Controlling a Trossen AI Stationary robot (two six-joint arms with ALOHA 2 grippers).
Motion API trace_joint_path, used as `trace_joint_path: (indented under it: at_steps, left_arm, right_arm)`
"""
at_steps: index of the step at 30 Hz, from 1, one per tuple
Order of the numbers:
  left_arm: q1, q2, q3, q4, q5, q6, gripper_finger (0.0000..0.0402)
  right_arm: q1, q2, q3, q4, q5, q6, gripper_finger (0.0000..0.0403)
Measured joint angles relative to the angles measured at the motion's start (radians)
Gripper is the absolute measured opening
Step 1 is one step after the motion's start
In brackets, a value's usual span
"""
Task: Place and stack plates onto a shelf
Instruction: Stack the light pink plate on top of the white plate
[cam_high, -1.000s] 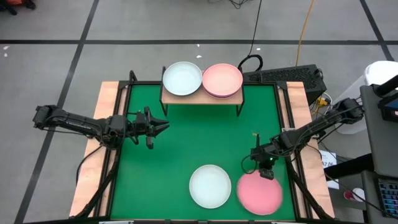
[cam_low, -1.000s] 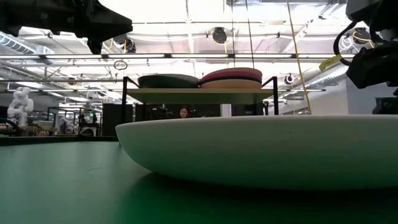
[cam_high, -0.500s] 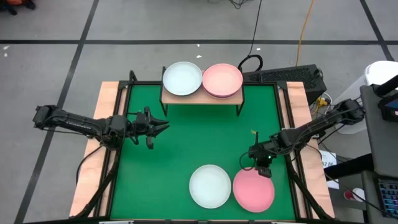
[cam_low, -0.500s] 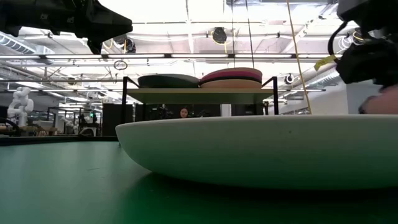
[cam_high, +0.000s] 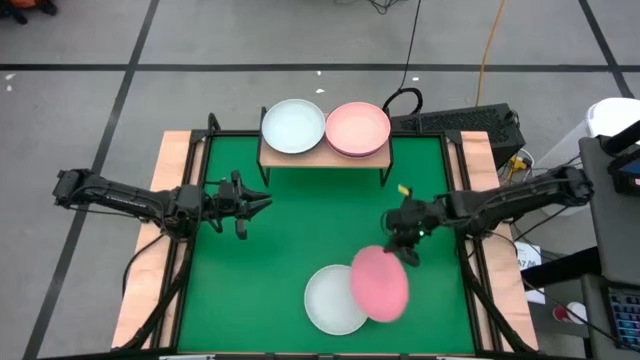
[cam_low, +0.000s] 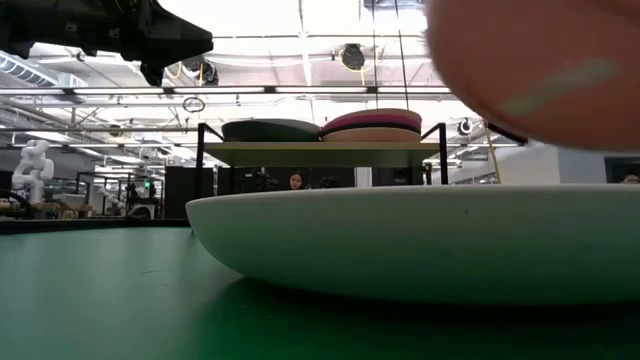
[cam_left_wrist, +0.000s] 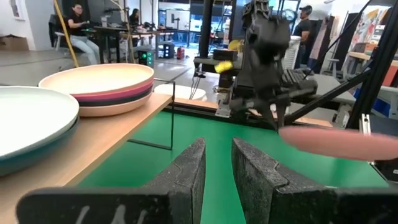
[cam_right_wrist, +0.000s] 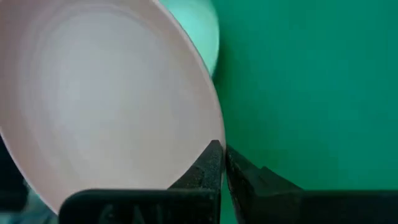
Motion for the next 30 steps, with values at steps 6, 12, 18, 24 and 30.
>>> trace_joint_path:
  at_steps: [6,12,18,24,30]
  left_arm:
    - [0.0,0.0,0.0,-0.07,-0.066,-0.009,0.0083]
    - [0.0,0.0,0.0,-0.137,-0.106,-0.025,0.0083]
    - [0.002,0.0,0.0,-0.153,-0.123,-0.029,0.0083]
    - [0.02,0.0,0.0,-0.15,-0.132,-0.045,0.0083]
    - [0.026,0.0,0.0,-0.15,-0.132,-0.047,0.0083]
  right_arm:
    - [-0.096,0.004,0.101,0.24,0.064,-0.107,0.0]
    - [-0.207,0.017,0.186,0.472,0.183,-0.165,0.0]
    - [-0.352,0.13,0.308,0.465,0.273,-0.142,0.0]
    - [-0.478,0.341,0.504,0.465,0.269,-0.181,0.0]
    - [-0.594,0.529,0.726,0.468,0.27,-0.199,0.0]
